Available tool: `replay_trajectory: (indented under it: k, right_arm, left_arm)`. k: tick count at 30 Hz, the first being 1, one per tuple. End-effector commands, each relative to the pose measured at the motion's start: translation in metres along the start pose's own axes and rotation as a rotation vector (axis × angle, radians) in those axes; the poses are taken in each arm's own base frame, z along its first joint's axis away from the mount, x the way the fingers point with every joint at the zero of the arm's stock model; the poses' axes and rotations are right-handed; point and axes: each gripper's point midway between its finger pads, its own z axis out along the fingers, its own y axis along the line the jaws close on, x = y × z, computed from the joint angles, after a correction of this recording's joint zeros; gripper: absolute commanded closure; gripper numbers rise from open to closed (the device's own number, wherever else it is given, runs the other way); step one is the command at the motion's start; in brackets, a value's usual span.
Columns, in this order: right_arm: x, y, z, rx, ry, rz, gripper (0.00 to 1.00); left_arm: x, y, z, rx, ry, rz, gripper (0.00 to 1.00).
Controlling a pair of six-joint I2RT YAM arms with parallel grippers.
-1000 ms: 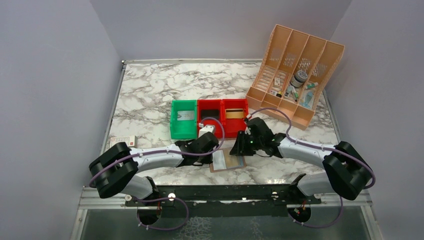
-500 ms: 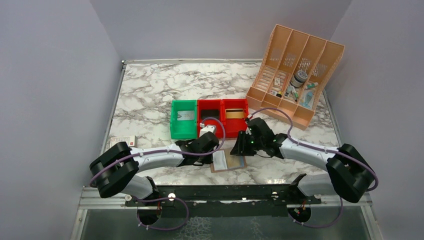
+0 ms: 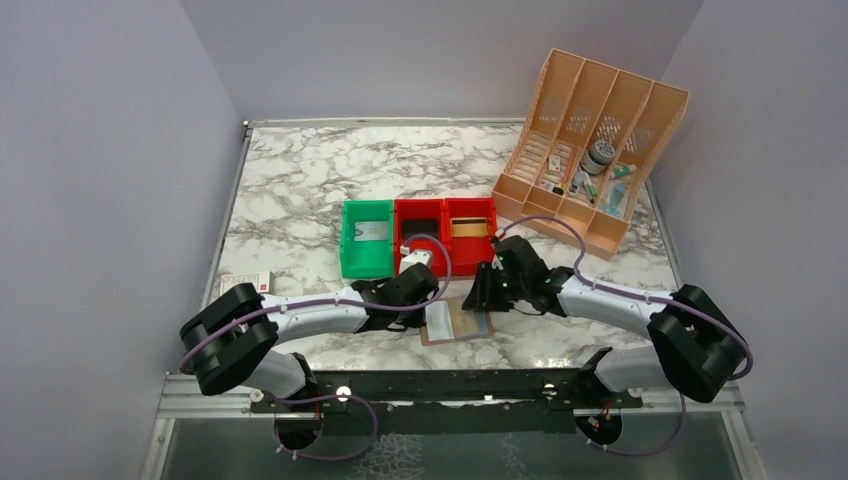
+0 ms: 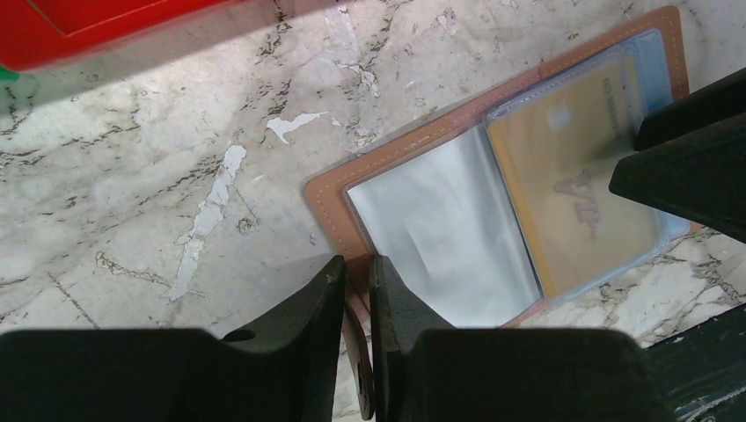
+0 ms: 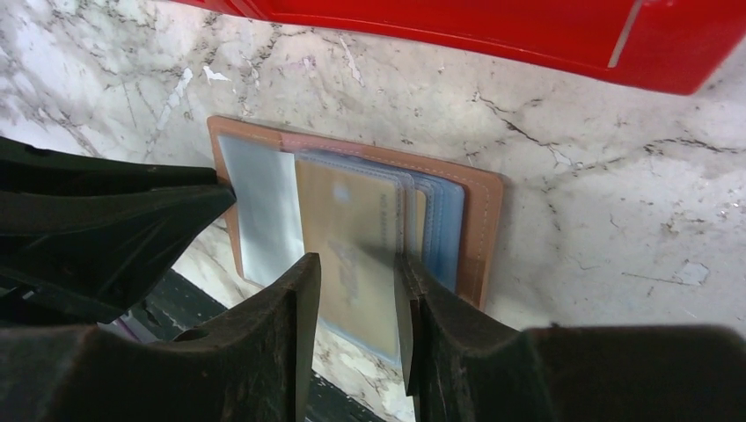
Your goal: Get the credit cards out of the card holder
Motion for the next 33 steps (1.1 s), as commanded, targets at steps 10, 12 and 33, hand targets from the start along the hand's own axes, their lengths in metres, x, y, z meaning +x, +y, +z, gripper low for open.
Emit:
replay_trajectory:
  k: [10,12,33]
  right_arm:
    - [0.012,0.022,-0.003,-0.147,0.047,-0.004,0.64]
    - [0.012,0.029,-0.004,-0.175,0.049,0.004,0.65]
    - [0.008,0.049,-0.019,-0.268,0.026,0.03,0.65]
  left_arm:
    - [0.002,-0.007,0.002,0.023,0.029,0.014,0.83]
    - [0.001,-0.008,0.001,0.024,0.026,0.014,0.83]
    - [0.002,-0.008,0.002,0.025,0.03,0.019,0.83]
